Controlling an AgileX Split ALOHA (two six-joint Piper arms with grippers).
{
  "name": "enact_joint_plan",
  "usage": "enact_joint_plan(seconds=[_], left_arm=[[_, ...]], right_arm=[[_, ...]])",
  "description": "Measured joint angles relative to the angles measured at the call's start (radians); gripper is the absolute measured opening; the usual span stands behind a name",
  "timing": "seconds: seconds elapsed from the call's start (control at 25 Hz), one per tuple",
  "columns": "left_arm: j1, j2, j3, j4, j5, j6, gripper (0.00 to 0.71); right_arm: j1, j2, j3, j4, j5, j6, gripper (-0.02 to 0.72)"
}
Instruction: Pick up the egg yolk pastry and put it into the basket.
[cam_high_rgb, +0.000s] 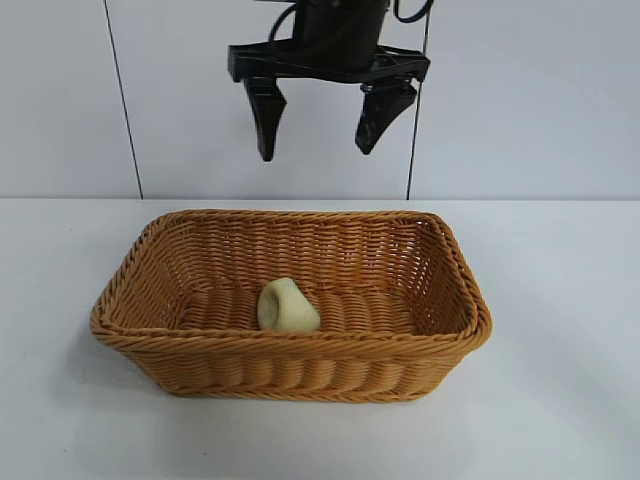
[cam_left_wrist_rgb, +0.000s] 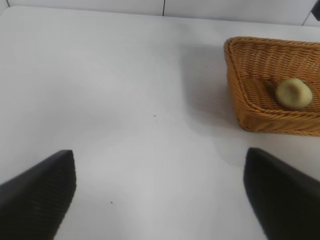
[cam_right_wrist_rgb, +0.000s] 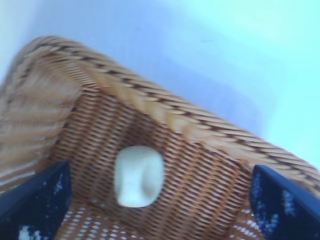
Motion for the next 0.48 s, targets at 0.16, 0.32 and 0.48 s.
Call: enact_joint_plan(seconds=[0.16, 0.32, 0.48], left_arm=[[0.000, 0.000, 0.000, 0.000, 0.000, 0.000, 0.653], [0.000, 0.000, 0.000, 0.000, 0.000, 0.000, 0.653], [0.000, 0.000, 0.000, 0.000, 0.000, 0.000, 0.653]], right_arm=[[-0.138, 0.000, 0.000, -0.007, 0.000, -0.019, 0.695], [-0.276, 0.000, 0.000, -0.014, 0.000, -0.034, 0.695], [-0.397, 0.000, 0.000, -0.016, 0.000, -0.050, 0.695]])
